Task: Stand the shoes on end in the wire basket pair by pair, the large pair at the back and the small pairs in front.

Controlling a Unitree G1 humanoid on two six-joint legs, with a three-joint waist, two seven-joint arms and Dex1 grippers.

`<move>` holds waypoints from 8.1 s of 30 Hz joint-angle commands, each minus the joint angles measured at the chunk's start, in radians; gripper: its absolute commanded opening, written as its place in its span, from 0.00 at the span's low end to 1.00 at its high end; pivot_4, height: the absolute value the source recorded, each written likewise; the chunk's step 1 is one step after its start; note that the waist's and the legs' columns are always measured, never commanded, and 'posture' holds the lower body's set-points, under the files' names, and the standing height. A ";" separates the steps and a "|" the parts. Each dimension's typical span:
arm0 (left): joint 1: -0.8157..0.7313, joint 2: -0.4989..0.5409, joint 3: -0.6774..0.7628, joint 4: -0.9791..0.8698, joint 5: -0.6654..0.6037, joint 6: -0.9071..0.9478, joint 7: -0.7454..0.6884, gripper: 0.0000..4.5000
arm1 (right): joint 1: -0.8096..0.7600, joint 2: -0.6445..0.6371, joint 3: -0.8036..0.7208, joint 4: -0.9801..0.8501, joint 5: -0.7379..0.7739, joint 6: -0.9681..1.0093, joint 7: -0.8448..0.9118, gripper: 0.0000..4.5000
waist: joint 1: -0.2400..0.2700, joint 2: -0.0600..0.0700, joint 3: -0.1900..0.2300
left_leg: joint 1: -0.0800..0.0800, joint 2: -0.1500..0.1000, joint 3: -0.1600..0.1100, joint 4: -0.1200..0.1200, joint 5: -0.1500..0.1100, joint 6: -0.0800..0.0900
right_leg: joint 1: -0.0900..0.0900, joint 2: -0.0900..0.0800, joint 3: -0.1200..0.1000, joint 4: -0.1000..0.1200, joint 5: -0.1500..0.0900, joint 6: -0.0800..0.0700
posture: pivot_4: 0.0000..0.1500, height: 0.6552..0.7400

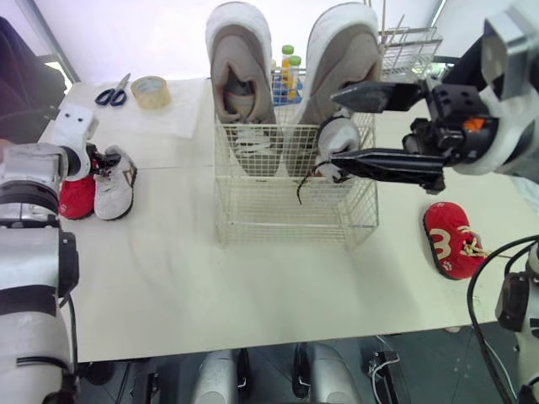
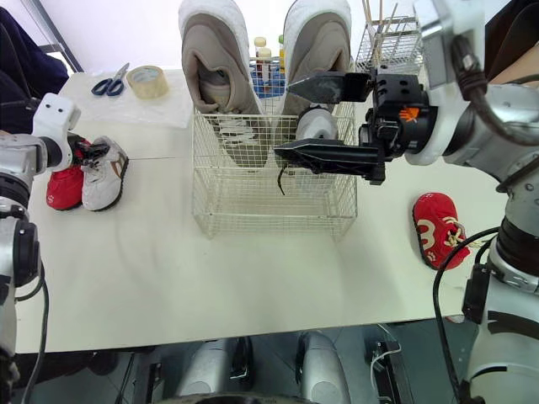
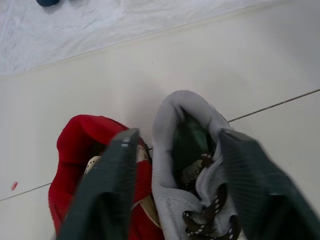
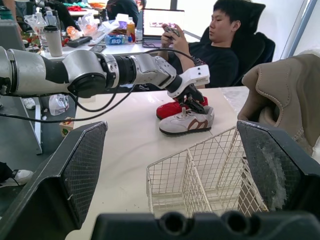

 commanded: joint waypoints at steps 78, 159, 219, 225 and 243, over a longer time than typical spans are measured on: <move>0.224 -0.340 0.602 -1.435 -0.705 0.077 0.351 0.01 | 0.210 -0.204 -0.107 0.015 0.033 -0.033 -0.037 1.00 | 0.006 -0.009 0.002 | 0.000 0.001 -0.002 0.015 -0.003 0.005 | 0.002 -0.003 0.002 0.011 0.001 0.001 | 1.00 1.00; 0.820 -0.732 -0.014 -0.821 0.086 -1.021 0.420 0.32 | 0.116 -0.179 -0.042 -0.014 0.080 -0.018 -0.156 1.00 | 0.038 0.023 -0.027 | 0.003 -0.003 -0.001 0.015 -0.011 0.024 | 0.012 -0.012 -0.001 -0.007 0.008 -0.002 | 1.00 1.00; 0.513 0.012 0.254 -1.584 -1.432 0.760 -0.162 0.99 | 1.109 0.253 -0.473 -0.142 -0.518 -0.176 -0.631 1.00 | 0.006 0.019 -0.012 | 0.002 -0.001 -0.001 -0.001 -0.001 0.007 | 0.009 0.000 0.002 -0.015 0.006 0.005 | 1.00 1.00; 0.529 0.009 0.268 -1.608 -1.431 0.766 -0.133 0.99 | 1.086 0.270 -0.405 -0.085 -0.541 -0.189 -0.641 1.00 | 0.006 0.019 -0.012 | 0.002 -0.001 -0.001 -0.001 -0.001 0.007 | 0.009 0.000 0.003 -0.015 0.006 0.005 | 1.00 1.00; 0.559 -0.005 0.277 -1.619 -1.355 0.741 -0.142 1.00 | 1.056 0.223 -0.321 -0.029 -0.650 -0.238 -0.651 0.09 | 0.005 0.019 -0.012 | 0.003 -0.001 -0.001 -0.001 0.000 0.006 | 0.009 0.000 0.002 -0.014 0.006 0.005 | 1.00 1.00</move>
